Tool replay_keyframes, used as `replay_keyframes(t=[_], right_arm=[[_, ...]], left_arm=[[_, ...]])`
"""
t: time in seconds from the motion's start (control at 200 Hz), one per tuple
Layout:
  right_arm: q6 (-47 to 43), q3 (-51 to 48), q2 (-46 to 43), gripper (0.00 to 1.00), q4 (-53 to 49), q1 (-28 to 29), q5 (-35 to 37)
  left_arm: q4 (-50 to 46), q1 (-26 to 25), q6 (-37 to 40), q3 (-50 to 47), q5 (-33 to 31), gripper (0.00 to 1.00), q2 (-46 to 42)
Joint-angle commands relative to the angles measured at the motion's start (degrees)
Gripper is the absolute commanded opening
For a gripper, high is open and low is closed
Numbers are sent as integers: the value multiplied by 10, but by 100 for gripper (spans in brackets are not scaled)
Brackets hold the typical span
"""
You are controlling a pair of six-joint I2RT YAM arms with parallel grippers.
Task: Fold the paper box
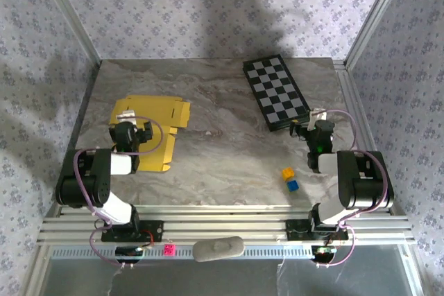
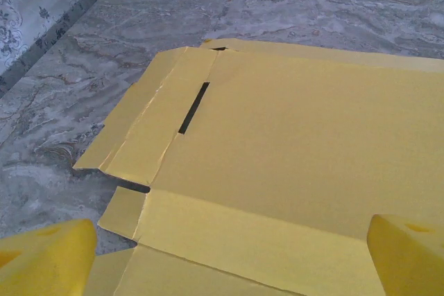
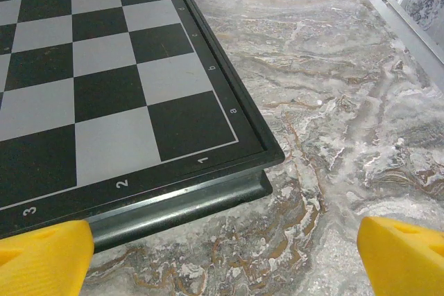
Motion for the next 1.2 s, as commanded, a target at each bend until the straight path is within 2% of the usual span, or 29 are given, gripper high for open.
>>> replay_keyframes(t=[0.0,0.74,0.84,0.875,0.979,1.049,1.084,1.119,1.169,1.199], right_arm=[[-5,9,6,100,0,-3,-5],[-5,9,6,100,0,-3,-5],[-5,4,4,100,7,-3,-6],[-2,5,-11,100,-2,-3,1],[10,49,-121,100,-149,17,93],[52,81,-198,100,-201,29,153],[53,113,-238,100,-227,43,185],[42,159,-262,100,-253,61,212],[31,254,-267,100,-308,87,234],[67,321,-255,100,-367,92,240]], left_arm=[[26,-3,-9,5,-4,100,-4],[22,-3,-10,7,-5,100,-5],[49,-5,-6,-8,-4,100,-12],[51,-15,0,-17,-26,100,-33],[-96,-70,33,26,-111,100,-135],[-167,-92,-25,75,-171,100,-189],[-230,-102,-75,114,-213,100,-207],[-346,-103,-153,180,-234,100,-213],[-567,-85,-291,300,-200,100,-204],[-695,-70,-365,370,-164,100,-189]])
